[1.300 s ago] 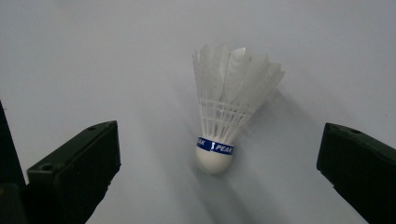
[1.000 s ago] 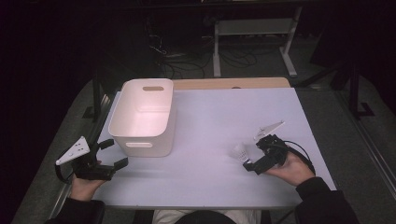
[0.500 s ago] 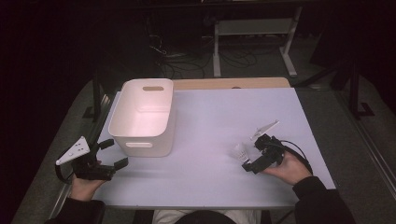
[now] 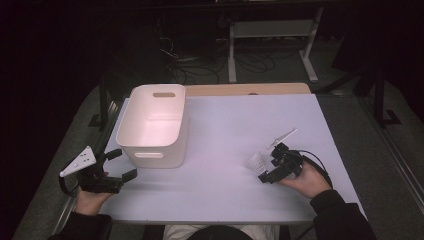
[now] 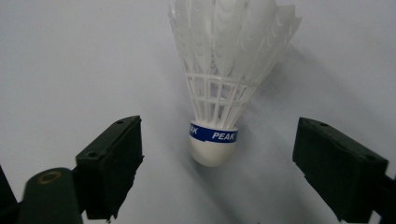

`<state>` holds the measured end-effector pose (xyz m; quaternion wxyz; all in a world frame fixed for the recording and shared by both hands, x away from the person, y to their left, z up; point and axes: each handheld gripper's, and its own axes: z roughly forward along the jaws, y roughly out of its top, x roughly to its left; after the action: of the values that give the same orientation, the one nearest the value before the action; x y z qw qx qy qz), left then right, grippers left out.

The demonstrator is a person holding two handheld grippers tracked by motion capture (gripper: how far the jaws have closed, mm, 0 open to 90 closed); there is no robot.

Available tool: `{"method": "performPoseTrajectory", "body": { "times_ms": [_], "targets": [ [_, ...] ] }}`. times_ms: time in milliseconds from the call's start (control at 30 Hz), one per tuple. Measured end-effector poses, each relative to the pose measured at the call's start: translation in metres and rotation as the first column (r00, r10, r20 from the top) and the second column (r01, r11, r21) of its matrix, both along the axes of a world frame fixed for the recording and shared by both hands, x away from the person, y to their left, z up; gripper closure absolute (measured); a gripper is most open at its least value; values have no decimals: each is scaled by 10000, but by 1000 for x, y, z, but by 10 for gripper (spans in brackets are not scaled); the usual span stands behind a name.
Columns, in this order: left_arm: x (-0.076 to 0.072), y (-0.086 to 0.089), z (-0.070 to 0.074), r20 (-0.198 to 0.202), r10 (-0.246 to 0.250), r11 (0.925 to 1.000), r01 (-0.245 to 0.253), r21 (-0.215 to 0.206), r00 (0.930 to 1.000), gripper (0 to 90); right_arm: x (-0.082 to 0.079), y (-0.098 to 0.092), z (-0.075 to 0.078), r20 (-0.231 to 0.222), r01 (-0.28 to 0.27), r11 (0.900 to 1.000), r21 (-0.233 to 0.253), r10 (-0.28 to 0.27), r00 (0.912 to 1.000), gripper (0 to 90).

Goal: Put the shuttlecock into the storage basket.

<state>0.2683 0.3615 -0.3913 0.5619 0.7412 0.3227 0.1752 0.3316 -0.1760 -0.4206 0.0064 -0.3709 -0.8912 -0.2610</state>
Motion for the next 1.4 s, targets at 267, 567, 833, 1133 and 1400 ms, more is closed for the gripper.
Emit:
{"method": "performPoseTrajectory", "body": {
  "times_ms": [267, 567, 833, 1133, 1400],
  "targets": [
    [0, 0, 0, 16, -28, 10000, 28, -1, 10000, 0, 1, 2, -2, -62, 86, 9999, -76, -86, 9999, 320],
    [0, 0, 0, -12, -38, 10000, 38, 17, 10000, 0, 0, 5, -5, -92, 55, 9998, -170, -56, 9999, 478],
    [0, 0, 0, -15, -25, 10000, 25, -1, 10000, 0, 2, 4, -6, -329, 72, 9999, -126, -76, 9994, 627],
    [0, -1, 0, -23, -56, 10000, 56, 28, 10000, 0, 2, 2, -4, -260, 161, 9999, 39, -160, 9995, 639],
    [0, -1, 0, -23, -53, 10000, 53, 29, 10000, 0, 2, -2, 4, -197, 241, 9993, 286, -236, 9995, 639]
  ]
}}
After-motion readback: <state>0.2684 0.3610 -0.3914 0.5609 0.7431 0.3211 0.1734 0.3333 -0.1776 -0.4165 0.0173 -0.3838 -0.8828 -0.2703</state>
